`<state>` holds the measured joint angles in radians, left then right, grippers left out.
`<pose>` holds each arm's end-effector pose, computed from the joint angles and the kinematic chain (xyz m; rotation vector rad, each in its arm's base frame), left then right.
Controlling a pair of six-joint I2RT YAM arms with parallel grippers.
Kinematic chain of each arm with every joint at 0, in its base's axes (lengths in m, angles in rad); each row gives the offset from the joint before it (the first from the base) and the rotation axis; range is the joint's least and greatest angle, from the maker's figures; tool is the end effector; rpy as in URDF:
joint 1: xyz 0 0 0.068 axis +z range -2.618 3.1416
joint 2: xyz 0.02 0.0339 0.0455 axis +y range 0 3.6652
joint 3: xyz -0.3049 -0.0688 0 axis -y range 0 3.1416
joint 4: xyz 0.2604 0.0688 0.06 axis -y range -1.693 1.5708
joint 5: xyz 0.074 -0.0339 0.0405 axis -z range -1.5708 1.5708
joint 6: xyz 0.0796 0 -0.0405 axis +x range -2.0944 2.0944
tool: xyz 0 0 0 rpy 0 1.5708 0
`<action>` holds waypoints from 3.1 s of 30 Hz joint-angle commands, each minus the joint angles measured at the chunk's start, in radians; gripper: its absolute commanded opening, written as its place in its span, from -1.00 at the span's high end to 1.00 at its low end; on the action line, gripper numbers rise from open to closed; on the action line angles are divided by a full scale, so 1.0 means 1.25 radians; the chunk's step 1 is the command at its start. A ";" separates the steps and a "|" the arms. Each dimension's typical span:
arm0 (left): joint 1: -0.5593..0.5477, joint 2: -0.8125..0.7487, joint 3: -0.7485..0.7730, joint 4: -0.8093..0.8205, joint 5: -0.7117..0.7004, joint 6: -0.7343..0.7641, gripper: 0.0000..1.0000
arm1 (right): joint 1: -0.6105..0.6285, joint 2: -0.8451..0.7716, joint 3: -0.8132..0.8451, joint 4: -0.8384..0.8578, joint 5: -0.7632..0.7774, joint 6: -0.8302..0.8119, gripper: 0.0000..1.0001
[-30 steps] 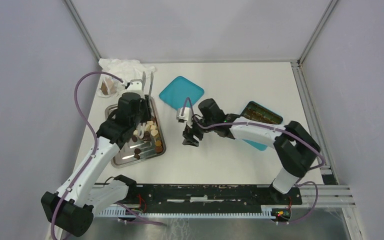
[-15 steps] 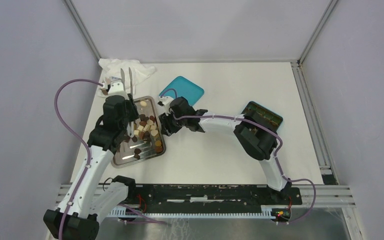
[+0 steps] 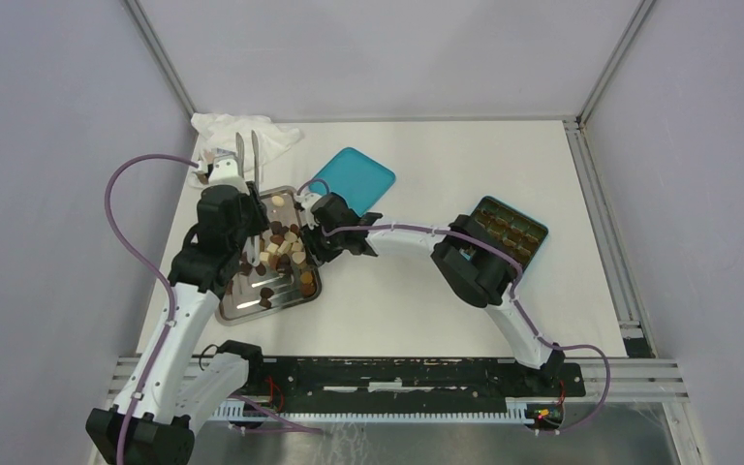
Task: Pack the chocolate
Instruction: Move the plate to the center of the board, then pick up the fake chocolate from the plate.
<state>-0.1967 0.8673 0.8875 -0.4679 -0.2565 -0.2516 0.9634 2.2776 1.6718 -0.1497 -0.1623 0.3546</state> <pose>0.2178 -0.0228 0.3459 -0.2167 1.9912 -0.0282 0.3189 0.4814 0.1418 -0.8230 2.3304 0.8119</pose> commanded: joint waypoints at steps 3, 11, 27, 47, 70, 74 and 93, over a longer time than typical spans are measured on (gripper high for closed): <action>0.009 -0.023 0.000 0.058 0.010 0.038 0.13 | 0.013 0.010 0.031 -0.090 0.112 -0.046 0.23; 0.013 -0.028 -0.001 0.058 0.026 0.038 0.13 | 0.014 -0.036 -0.046 -0.105 0.223 -0.143 0.31; 0.016 -0.014 -0.010 0.075 0.181 0.060 0.14 | -0.093 -0.245 -0.343 -0.082 0.269 -0.340 0.32; -0.040 0.119 0.034 0.002 0.588 -0.046 0.15 | -0.347 -0.578 -0.432 -0.120 -0.180 -0.625 -0.22; -0.642 0.368 0.222 -0.362 0.003 -0.184 0.13 | -0.822 -1.002 -0.754 -0.066 -0.660 -0.649 -0.49; -0.642 0.424 0.279 -0.391 -0.005 -0.141 0.11 | -0.824 -1.004 -0.753 -0.069 -0.658 -0.652 -0.49; -0.592 0.566 0.344 -0.378 0.062 -0.025 0.13 | -0.832 -0.983 -0.757 -0.069 -0.658 -0.653 -0.49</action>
<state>-0.9543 1.5547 1.2709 -0.9485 -0.1940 -0.3470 -0.0742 1.0470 0.6926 -0.2508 -0.9512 -0.4644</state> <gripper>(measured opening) 0.447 0.745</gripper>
